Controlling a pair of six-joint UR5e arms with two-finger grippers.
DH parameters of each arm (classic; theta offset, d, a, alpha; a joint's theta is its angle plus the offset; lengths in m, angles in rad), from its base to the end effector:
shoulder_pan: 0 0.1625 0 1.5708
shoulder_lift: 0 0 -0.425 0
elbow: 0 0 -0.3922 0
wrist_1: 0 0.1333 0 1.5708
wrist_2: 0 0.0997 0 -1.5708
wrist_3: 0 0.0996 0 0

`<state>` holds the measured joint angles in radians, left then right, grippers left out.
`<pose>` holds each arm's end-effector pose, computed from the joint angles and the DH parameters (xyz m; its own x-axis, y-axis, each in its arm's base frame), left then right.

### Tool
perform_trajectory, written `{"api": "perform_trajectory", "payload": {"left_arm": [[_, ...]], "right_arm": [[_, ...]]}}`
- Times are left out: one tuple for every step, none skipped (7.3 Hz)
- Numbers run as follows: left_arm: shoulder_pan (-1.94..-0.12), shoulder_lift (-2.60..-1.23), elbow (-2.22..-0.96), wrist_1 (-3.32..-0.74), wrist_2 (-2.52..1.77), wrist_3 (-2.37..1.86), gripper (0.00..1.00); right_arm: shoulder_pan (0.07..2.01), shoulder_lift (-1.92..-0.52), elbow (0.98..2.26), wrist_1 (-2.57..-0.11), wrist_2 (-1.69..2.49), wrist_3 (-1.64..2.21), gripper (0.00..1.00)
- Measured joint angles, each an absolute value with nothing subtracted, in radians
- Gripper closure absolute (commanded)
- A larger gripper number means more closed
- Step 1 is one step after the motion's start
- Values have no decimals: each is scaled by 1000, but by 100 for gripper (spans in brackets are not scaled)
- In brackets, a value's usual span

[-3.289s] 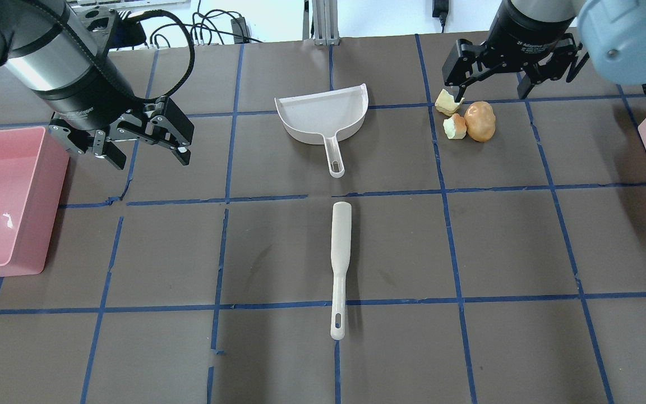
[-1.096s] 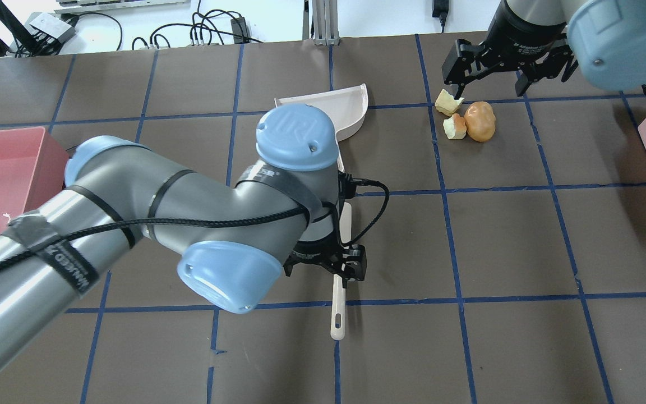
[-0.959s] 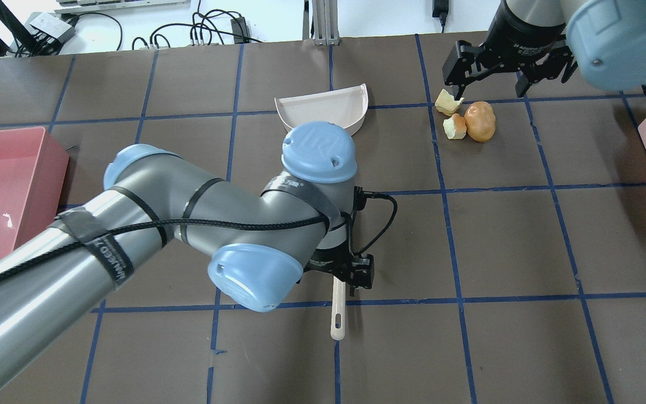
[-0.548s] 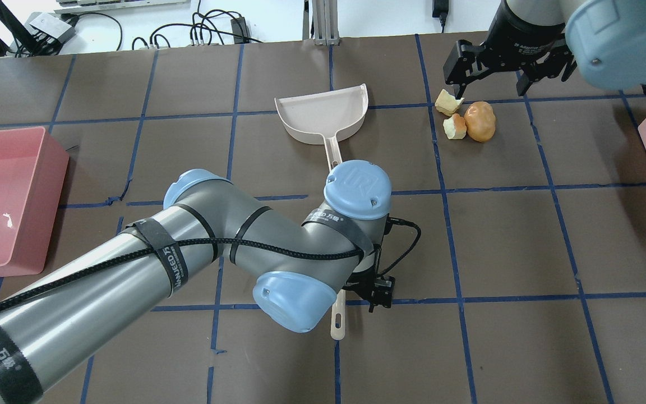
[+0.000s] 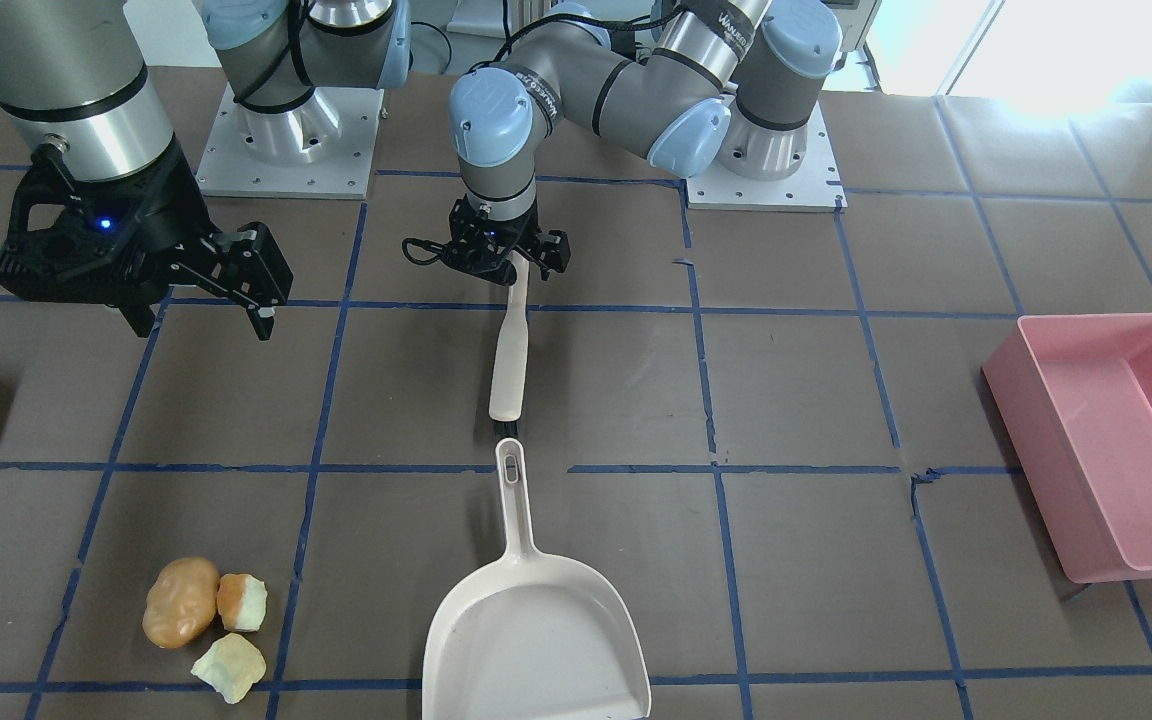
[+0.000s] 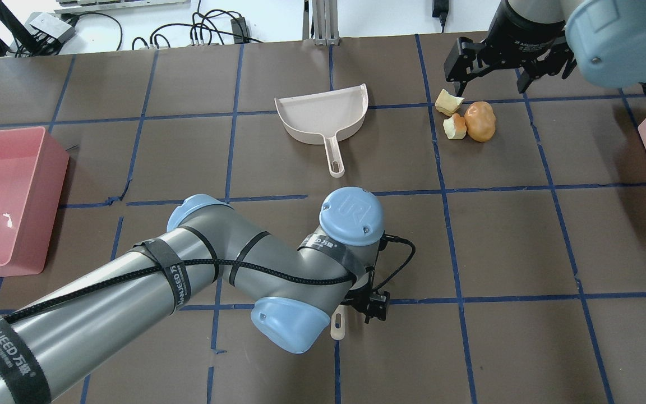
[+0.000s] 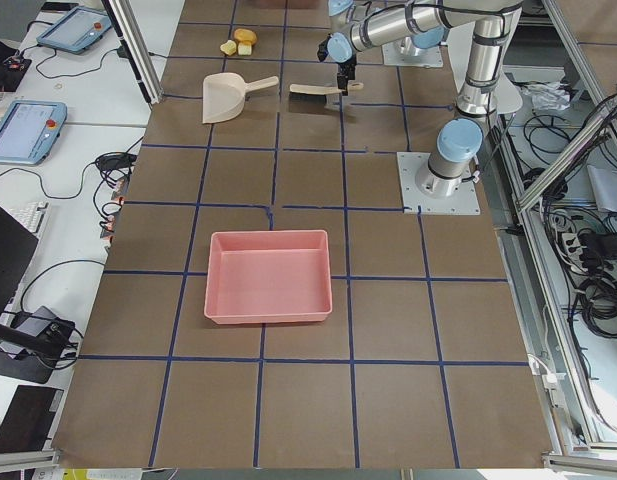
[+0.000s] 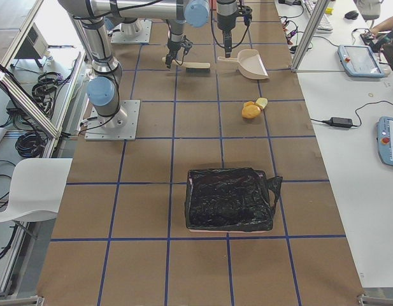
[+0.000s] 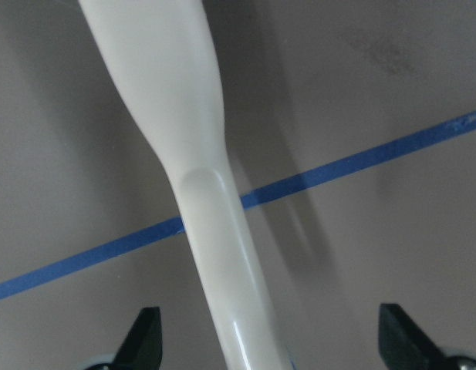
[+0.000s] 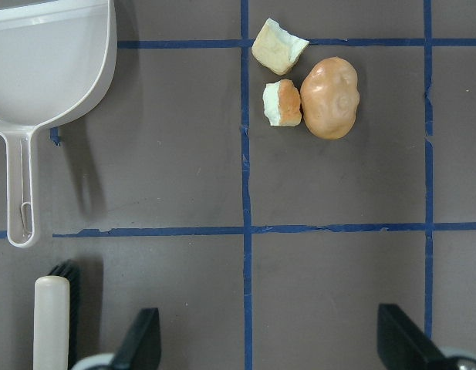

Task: Sweep and dump trash in nearest bin
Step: 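Close the left gripper on the brush handle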

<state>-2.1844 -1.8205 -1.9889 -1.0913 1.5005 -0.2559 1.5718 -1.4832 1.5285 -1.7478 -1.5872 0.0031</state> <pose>-0.3982 -0.3217 0.2152 -0.9395 0.3420 0.0194 0.3389 0.9196 0.1986 0.1322 -0.5408 0.4825 -0.9999 0.0042 0.0159 0.0021 0.9913 -0.1314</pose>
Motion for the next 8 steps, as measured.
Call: {"api": "perform_trajectory", "payload": {"left_arm": [[-2184, -1821, -1993, -1077, 1500, -255, 8], [-2184, -1821, -1991, -1071, 1502, -253, 41], [-2184, -1820, -1993, -1069, 1513, -250, 77], [-2184, -1820, -1995, -1068, 1529, -248, 96], [-2184, -1821, -1996, -1068, 1538, -248, 99], [-2184, -1820, -1997, -1067, 1541, -251, 99], [-2184, -1819, -1997, -1065, 1542, -257, 100], [-2184, -1816, -1997, -1063, 1541, -261, 100]], "right_arm": [[1572, -1481, 1532, -1748, -1587, 3, 0], [1573, -1480, 1532, -1748, -1586, 3, 0], [1574, -1479, 1533, -1748, -1586, 3, 0], [1574, -1478, 1534, -1748, -1585, 3, 0], [1574, -1478, 1535, -1749, -1585, 3, 0], [1574, -1477, 1535, -1749, -1585, 3, 0], [1574, -1477, 1535, -1749, -1585, 2, 0], [1573, -1477, 1534, -1749, -1585, 2, 0]]}}
